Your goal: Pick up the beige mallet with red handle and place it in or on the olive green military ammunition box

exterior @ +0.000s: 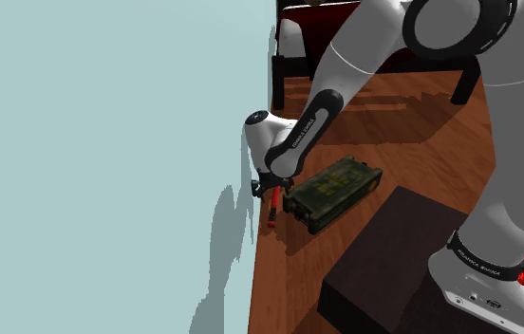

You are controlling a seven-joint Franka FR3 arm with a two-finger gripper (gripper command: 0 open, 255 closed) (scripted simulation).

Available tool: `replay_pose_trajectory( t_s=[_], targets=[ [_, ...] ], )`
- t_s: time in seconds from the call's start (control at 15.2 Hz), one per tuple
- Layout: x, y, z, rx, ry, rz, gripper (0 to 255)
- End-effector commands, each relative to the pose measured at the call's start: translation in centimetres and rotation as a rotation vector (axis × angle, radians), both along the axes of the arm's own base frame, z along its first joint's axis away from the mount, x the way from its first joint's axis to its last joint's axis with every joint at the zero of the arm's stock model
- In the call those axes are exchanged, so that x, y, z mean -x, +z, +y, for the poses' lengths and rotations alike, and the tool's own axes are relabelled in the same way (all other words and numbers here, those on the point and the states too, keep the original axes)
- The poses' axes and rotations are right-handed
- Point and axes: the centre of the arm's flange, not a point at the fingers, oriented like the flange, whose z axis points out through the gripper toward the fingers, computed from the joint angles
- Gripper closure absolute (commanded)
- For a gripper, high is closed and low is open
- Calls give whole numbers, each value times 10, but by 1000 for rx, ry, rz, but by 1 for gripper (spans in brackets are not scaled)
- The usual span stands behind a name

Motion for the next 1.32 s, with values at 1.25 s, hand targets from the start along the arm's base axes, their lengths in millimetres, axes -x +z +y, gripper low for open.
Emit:
replay_pose_trajectory(
  t_s=[1.25],
  targets=[
    [-81,-129,-88,85,-352,-215,0]
  ],
)
